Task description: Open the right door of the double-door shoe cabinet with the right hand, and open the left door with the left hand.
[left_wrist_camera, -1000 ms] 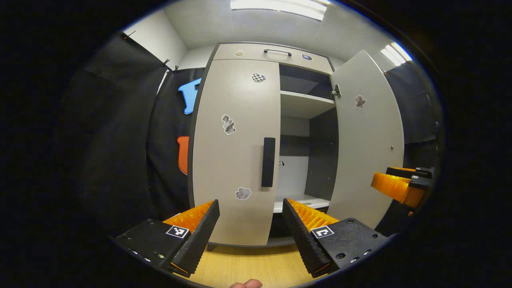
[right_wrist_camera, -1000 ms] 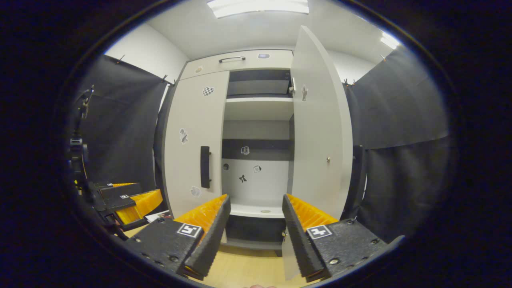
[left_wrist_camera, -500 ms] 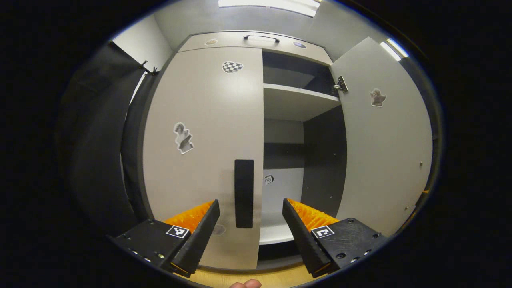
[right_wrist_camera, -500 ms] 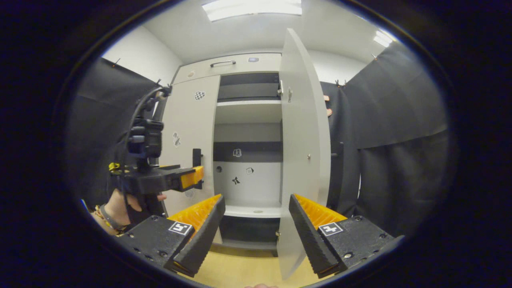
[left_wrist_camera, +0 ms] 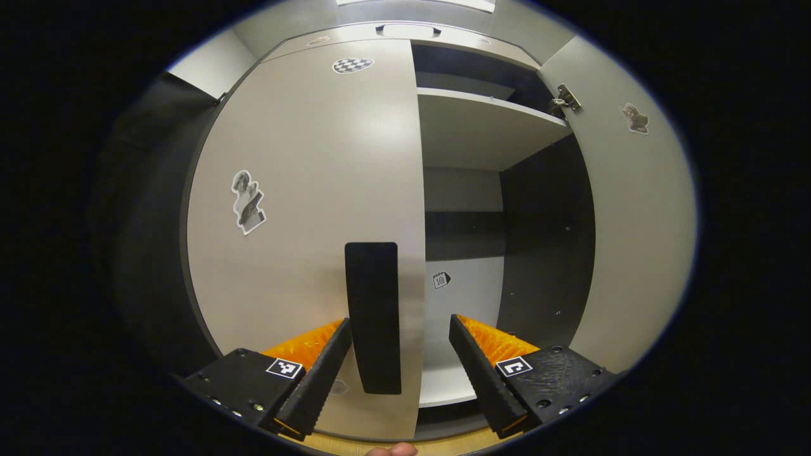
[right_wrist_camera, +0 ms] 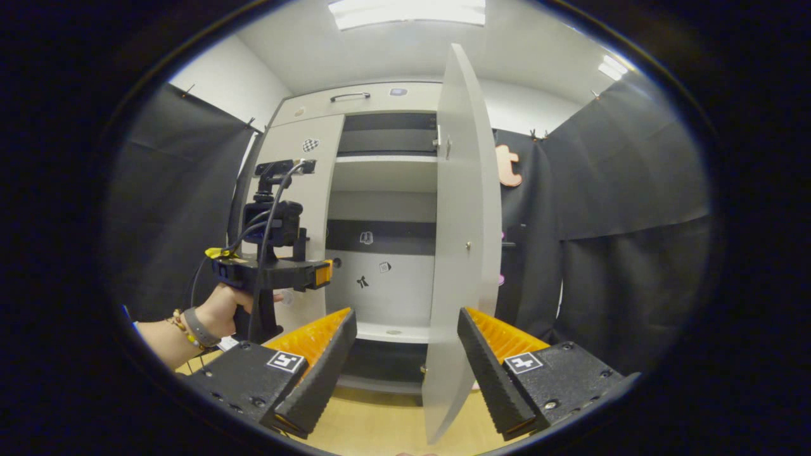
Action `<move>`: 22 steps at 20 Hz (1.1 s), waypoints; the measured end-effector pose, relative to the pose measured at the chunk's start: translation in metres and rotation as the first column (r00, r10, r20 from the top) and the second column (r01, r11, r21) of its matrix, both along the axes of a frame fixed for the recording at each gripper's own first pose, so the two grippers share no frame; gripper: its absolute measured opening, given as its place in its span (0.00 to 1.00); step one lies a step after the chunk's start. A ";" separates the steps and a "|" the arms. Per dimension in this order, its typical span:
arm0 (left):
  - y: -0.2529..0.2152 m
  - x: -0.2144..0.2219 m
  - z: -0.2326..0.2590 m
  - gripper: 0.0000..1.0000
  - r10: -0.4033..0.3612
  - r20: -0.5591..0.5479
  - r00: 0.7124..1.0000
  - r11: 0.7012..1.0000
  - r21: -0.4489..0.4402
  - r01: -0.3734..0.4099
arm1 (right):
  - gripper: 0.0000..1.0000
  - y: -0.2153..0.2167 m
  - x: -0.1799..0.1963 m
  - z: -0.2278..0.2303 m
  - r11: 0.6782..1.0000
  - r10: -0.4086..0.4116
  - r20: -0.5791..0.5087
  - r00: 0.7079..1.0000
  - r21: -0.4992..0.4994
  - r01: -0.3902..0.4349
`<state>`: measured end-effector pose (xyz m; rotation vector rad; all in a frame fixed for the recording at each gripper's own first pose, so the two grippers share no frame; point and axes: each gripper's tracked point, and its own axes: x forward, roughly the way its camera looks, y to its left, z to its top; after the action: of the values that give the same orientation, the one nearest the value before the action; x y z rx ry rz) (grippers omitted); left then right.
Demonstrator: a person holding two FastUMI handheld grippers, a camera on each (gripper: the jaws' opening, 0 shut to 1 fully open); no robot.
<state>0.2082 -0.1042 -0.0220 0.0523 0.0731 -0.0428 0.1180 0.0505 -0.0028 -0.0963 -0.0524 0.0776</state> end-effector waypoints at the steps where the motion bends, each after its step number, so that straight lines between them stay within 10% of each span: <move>1: 0.000 0.000 0.001 0.95 0.004 0.000 1.000 1.000 -0.003 -0.004 | 1.00 0.003 0.003 0.000 1.000 0.009 0.002 1.000 -0.004 -0.009; 9: 0.007 0.002 0.002 0.92 0.034 0.009 0.999 0.999 -0.009 -0.034 | 1.00 0.016 0.008 0.000 0.998 0.053 0.014 0.998 -0.017 -0.053; 13: 0.012 0.002 0.002 0.71 0.011 0.005 1.000 0.999 -0.038 -0.011 | 1.00 0.011 0.009 0.001 0.999 0.044 0.018 0.999 -0.002 -0.044; 16: 0.015 0.000 0.003 0.32 0.010 0.014 1.000 1.000 -0.030 -0.009 | 1.00 0.012 0.007 0.000 0.999 0.047 0.019 0.999 0.014 -0.048; 22: 0.014 0.001 0.003 0.04 0.018 0.034 0.999 1.000 0.008 -0.018 | 1.00 0.011 0.004 -0.004 0.999 0.044 0.015 0.999 0.010 -0.044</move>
<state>0.2088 -0.0901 -0.0189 0.0608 0.0400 -0.0236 0.1217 0.0617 -0.0069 -0.0851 -0.0693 0.1208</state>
